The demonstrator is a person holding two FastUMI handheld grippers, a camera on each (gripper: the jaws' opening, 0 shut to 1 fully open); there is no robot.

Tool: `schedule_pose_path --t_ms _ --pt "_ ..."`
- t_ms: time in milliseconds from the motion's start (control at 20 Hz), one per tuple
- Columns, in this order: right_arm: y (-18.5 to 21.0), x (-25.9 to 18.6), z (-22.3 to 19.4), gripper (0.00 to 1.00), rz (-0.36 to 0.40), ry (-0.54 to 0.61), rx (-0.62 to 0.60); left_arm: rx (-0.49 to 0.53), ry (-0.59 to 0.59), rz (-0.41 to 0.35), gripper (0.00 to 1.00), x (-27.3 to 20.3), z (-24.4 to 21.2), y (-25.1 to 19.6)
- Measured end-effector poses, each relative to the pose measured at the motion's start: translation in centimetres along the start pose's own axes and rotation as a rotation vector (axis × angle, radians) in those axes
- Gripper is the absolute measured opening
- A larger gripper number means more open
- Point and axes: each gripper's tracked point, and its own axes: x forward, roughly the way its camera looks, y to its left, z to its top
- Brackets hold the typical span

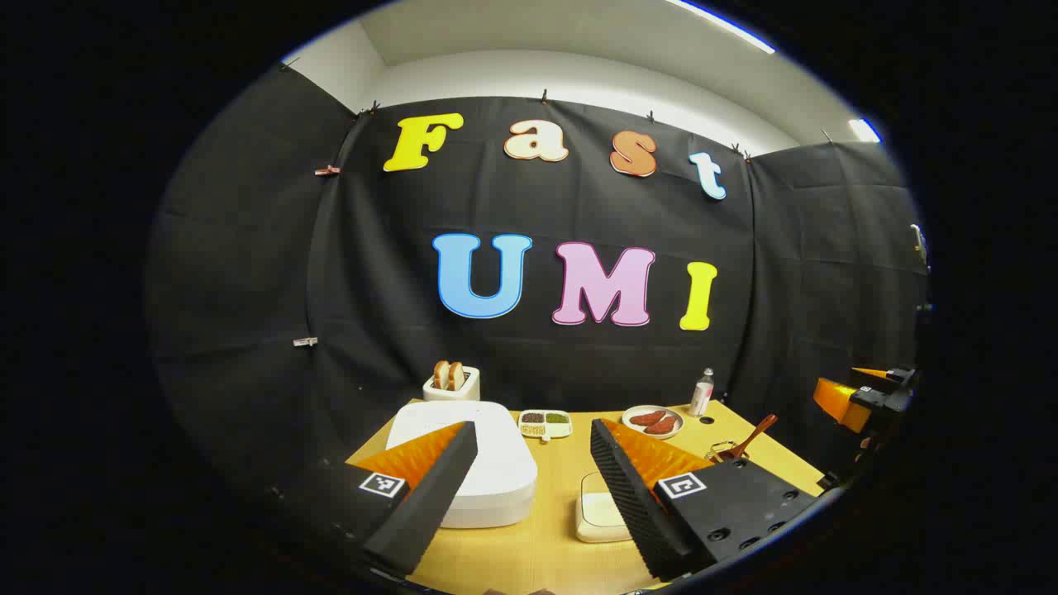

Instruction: Close the left gripper, press the button to open the rice cooker; take a wooden spoon from the chopstick holder with the right hand, scoop a spoonful of rice and pour it into the rice cooker, then put the wooden spoon back into the chopstick holder.

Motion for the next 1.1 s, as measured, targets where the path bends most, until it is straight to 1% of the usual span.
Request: schedule_pose_path --t_ms 100,250,450,600,750,950,1100 --pt "0.0 0.2 0.2 0.98 -0.002 0.002 0.011 -0.003 0.004 -0.007 0.95 0.4 0.1 0.0" --pt "-0.2 0.3 0.6 0.98 -0.006 -0.004 0.003 -0.011 0.019 0.002 0.95 1.0 -0.1 0.2" --pt "-0.1 1.1 0.9 0.98 0.015 -0.012 -0.008 -0.035 0.023 0.01 0.95 1.6 -0.3 -0.1" --pt "-0.1 1.6 0.9 0.98 0.035 -0.012 -0.002 -0.048 0.036 0.033 0.95 2.1 -0.9 0.1" --pt "-0.5 2.3 0.7 0.98 0.038 -0.009 0.001 -0.058 0.038 0.037 0.95 2.2 -1.0 -0.2" --pt "-0.7 2.8 0.5 0.98 0.049 -0.005 0.004 -0.046 0.04 0.043 0.95 2.5 -1.1 -0.5" --pt "-0.9 3.0 0.4 0.98 0.053 -0.001 -0.002 -0.061 0.046 0.042 0.95 2.7 -1.3 -0.7"
